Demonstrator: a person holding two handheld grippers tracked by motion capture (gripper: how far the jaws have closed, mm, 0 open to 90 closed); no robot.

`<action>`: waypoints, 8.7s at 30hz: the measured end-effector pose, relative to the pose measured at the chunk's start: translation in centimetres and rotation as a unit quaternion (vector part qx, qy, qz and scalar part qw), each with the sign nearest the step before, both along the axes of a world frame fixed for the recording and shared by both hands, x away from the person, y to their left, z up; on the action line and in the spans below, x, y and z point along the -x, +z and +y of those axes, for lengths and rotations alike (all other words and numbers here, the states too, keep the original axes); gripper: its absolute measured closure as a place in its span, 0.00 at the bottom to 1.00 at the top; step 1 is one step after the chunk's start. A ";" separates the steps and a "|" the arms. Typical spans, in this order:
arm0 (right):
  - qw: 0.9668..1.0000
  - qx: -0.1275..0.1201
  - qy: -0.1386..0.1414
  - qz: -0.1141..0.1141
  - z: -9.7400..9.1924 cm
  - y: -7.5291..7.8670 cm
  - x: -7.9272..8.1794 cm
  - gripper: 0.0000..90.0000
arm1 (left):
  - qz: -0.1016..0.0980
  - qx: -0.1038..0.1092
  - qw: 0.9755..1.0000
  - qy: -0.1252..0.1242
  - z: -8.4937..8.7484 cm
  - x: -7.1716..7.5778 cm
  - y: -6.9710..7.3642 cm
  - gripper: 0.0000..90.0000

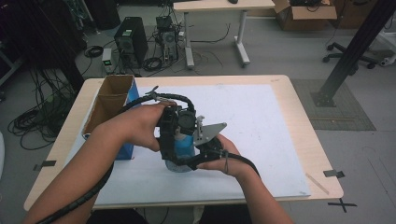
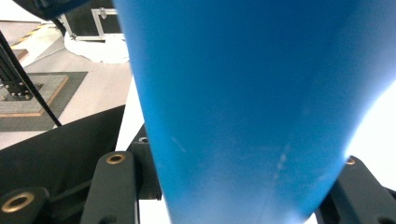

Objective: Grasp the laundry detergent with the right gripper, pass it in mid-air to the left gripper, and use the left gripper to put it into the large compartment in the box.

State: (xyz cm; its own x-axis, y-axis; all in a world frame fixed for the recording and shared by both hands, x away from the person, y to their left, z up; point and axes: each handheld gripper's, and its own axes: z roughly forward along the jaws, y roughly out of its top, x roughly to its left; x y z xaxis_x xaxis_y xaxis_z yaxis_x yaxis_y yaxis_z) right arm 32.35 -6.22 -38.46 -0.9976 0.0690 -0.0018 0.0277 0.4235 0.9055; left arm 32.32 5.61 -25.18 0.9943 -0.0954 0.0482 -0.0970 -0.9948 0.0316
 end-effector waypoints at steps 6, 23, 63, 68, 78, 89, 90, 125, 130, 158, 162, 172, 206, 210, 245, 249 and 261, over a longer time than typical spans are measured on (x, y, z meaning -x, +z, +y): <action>1.000 -0.003 -0.001 0.004 -0.1 0.1 0.1 0.50 | -0.006 0.000 1.000 -0.001 0.0 0.0 0.0 0.09; 1.000 -0.008 -0.002 0.001 -0.1 0.5 0.2 0.50 | -0.007 0.000 1.000 0.003 -0.5 0.2 0.4 0.20; 1.000 -0.004 -0.003 -0.016 0.1 1.0 0.3 0.50 | -0.019 -0.037 0.999 0.032 -1.1 0.7 0.6 0.42; 1.000 -0.013 -0.003 -0.020 0.0 1.1 0.4 0.49 | -0.019 -0.035 0.999 0.031 -1.2 0.7 0.8 0.43; 0.999 -0.032 -0.011 -0.012 -0.2 1.0 0.6 0.43 | -0.027 -0.040 0.998 0.034 -1.5 1.0 1.3 0.43; 0.998 -0.055 -0.015 -0.002 -0.7 0.8 0.7 0.39 | -0.025 -0.041 0.998 0.032 -1.7 1.0 1.4 0.43; 0.998 -0.058 -0.014 0.003 -0.8 0.9 0.6 0.38 | -0.026 -0.041 0.998 0.032 -1.7 1.1 1.3 0.43; 0.995 -0.087 -0.026 0.030 -6.8 1.7 0.7 0.00 | -0.024 -0.063 0.996 0.065 -1.6 0.1 2.6 0.43; 0.996 -0.077 -0.040 0.023 -9.2 2.7 0.6 0.00 | -0.024 -0.062 0.993 0.097 -0.9 -0.6 3.6 0.43; 0.994 -0.008 -0.106 -0.012 -17.5 5.9 -0.1 0.00 | -0.031 -0.049 0.942 0.331 3.4 -4.4 7.5 0.42; 0.994 -0.007 -0.111 -0.014 -18.3 6.3 -0.2 0.00 | -0.036 -0.042 0.934 0.354 3.7 -4.7 8.5 0.42; 0.993 0.019 -0.114 -0.024 -19.8 7.3 -0.9 0.00 | -0.020 -0.030 0.899 0.437 4.9 -5.5 10.4 0.42; 0.981 0.179 -0.080 -0.008 -19.2 7.9 -4.2 0.02 | 0.033 -0.009 0.740 0.671 14.6 -8.4 17.6 0.42; 0.978 0.195 -0.076 -0.010 -19.0 8.2 -4.4 0.02 | 0.031 -0.002 0.728 0.685 15.9 -8.6 18.0 0.42; 0.955 0.290 -0.053 0.012 -17.6 11.0 -4.5 0.03 | 0.011 0.020 0.699 0.715 21.5 -10.0 12.3 0.42; 0.952 0.301 -0.050 0.016 -17.3 11.0 -4.7 0.03 | 0.010 0.016 0.702 0.712 21.5 -10.1 11.5 0.42; 0.944 0.326 -0.038 0.033 -16.7 10.7 -5.2 0.03 | 0.009 0.004 0.704 0.710 21.5 -10.5 9.0 0.42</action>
